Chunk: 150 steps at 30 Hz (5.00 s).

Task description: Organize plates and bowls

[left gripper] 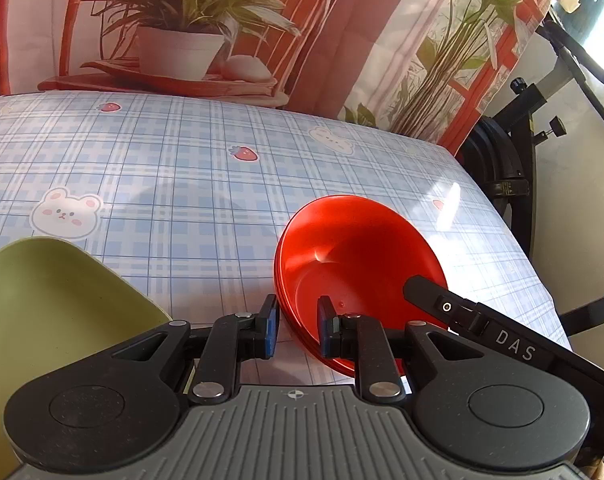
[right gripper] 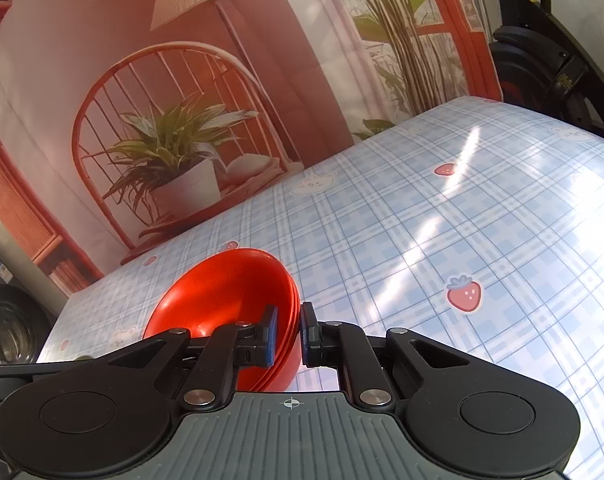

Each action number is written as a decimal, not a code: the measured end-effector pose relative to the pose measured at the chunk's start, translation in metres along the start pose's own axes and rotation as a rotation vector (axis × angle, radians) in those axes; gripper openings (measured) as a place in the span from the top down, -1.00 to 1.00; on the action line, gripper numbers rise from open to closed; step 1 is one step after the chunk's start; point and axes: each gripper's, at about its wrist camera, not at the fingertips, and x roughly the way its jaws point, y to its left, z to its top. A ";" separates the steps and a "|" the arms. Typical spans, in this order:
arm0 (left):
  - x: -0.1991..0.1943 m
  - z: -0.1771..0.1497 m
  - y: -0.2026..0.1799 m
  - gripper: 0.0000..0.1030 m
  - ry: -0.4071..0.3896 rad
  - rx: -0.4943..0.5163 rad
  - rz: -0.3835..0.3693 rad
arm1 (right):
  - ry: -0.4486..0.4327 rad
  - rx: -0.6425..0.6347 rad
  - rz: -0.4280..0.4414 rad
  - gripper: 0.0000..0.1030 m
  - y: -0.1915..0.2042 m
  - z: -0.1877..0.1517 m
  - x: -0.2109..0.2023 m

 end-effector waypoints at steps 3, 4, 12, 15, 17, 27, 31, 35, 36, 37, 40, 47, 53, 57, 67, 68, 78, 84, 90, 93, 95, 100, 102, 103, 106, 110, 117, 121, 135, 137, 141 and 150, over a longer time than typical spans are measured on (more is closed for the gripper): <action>-0.006 -0.001 0.002 0.59 -0.011 -0.009 -0.006 | -0.007 -0.016 -0.012 0.79 0.007 0.000 -0.006; -0.008 -0.001 0.003 0.59 -0.014 -0.014 -0.011 | -0.008 -0.019 -0.015 0.79 0.008 0.000 -0.008; -0.039 0.001 0.019 0.59 -0.063 -0.042 -0.052 | -0.034 -0.088 -0.020 0.79 0.041 0.005 -0.021; -0.053 0.002 0.029 0.59 -0.082 -0.053 -0.057 | -0.030 -0.109 -0.010 0.79 0.057 0.006 -0.024; -0.064 0.002 0.038 0.59 -0.085 -0.055 -0.062 | -0.025 -0.124 0.000 0.79 0.068 0.005 -0.025; -0.106 -0.015 0.093 0.57 -0.096 -0.113 -0.021 | 0.059 -0.196 0.080 0.79 0.135 -0.015 -0.013; -0.116 -0.023 0.108 0.56 -0.097 -0.124 0.008 | 0.101 -0.244 0.084 0.79 0.158 -0.027 -0.006; -0.123 -0.031 0.117 0.47 -0.105 -0.117 0.009 | 0.136 -0.283 0.070 0.78 0.171 -0.038 0.000; -0.125 -0.033 0.120 0.46 -0.105 -0.124 0.004 | 0.148 -0.286 0.067 0.78 0.172 -0.040 0.002; -0.125 -0.035 0.122 0.45 -0.105 -0.129 0.001 | 0.159 -0.286 0.065 0.78 0.173 -0.042 0.004; -0.126 -0.038 0.127 0.45 -0.102 -0.140 -0.006 | 0.184 -0.285 0.058 0.78 0.175 -0.047 0.007; -0.125 -0.044 0.134 0.45 -0.096 -0.163 -0.013 | 0.226 -0.293 0.047 0.78 0.177 -0.056 0.011; -0.119 -0.053 0.139 0.45 -0.077 -0.183 -0.002 | 0.248 -0.289 0.052 0.78 0.176 -0.061 0.012; -0.115 -0.055 0.143 0.44 -0.066 -0.210 0.003 | 0.247 -0.323 0.049 0.74 0.182 -0.062 0.011; -0.126 -0.052 0.129 0.15 -0.089 -0.174 0.044 | 0.215 -0.345 0.067 0.59 0.186 -0.058 -0.001; -0.128 -0.051 0.128 0.14 -0.092 -0.167 0.050 | 0.207 -0.347 0.071 0.58 0.186 -0.056 -0.004; -0.162 -0.046 0.109 -0.07 -0.166 -0.105 0.145 | 0.112 -0.356 0.066 0.40 0.183 -0.040 -0.036; -0.192 -0.042 0.095 -0.43 -0.244 -0.064 0.238 | 0.025 -0.354 0.063 -0.01 0.177 -0.025 -0.068; -0.223 -0.036 0.071 -0.44 -0.317 -0.009 0.287 | -0.047 -0.350 0.061 -0.33 0.167 -0.009 -0.105; -0.242 -0.035 0.056 -0.46 -0.364 0.023 0.283 | -0.078 -0.355 0.051 -0.52 0.164 -0.001 -0.129; -0.253 -0.034 0.047 -0.54 -0.392 0.035 0.277 | -0.103 -0.354 0.058 -0.78 0.162 0.004 -0.144; -0.292 -0.032 0.019 -0.69 -0.492 0.069 0.292 | -0.180 -0.355 0.062 -0.99 0.158 0.018 -0.183; -0.304 -0.031 0.011 -0.70 -0.514 0.069 0.302 | -0.205 -0.366 0.064 -0.99 0.159 0.021 -0.196; -0.308 -0.030 0.008 -0.70 -0.522 0.068 0.295 | -0.221 -0.367 0.067 -0.99 0.160 0.022 -0.204; -0.321 -0.028 0.001 -0.71 -0.535 0.052 0.245 | -0.247 -0.374 0.080 -0.99 0.161 0.025 -0.222; -0.333 -0.029 -0.007 -0.73 -0.540 0.045 0.215 | -0.268 -0.394 0.076 -0.99 0.164 0.029 -0.243; -0.353 -0.031 -0.024 -0.73 -0.575 0.083 0.239 | -0.309 -0.387 0.082 -0.99 0.163 0.032 -0.266; -0.360 -0.037 -0.038 -0.73 -0.609 0.144 0.293 | -0.324 -0.380 0.084 -0.99 0.163 0.031 -0.274; -0.376 -0.045 -0.038 -0.73 -0.628 0.152 0.328 | -0.327 -0.385 0.086 -0.99 0.167 0.026 -0.281; -0.376 -0.045 -0.039 -0.73 -0.626 0.159 0.337 | -0.325 -0.389 0.086 -0.99 0.168 0.026 -0.281; -0.375 -0.046 -0.038 -0.73 -0.621 0.179 0.372 | -0.322 -0.393 0.083 -0.99 0.169 0.025 -0.281; -0.374 -0.047 -0.032 -0.73 -0.599 0.188 0.402 | -0.300 -0.402 0.083 -0.99 0.172 0.021 -0.276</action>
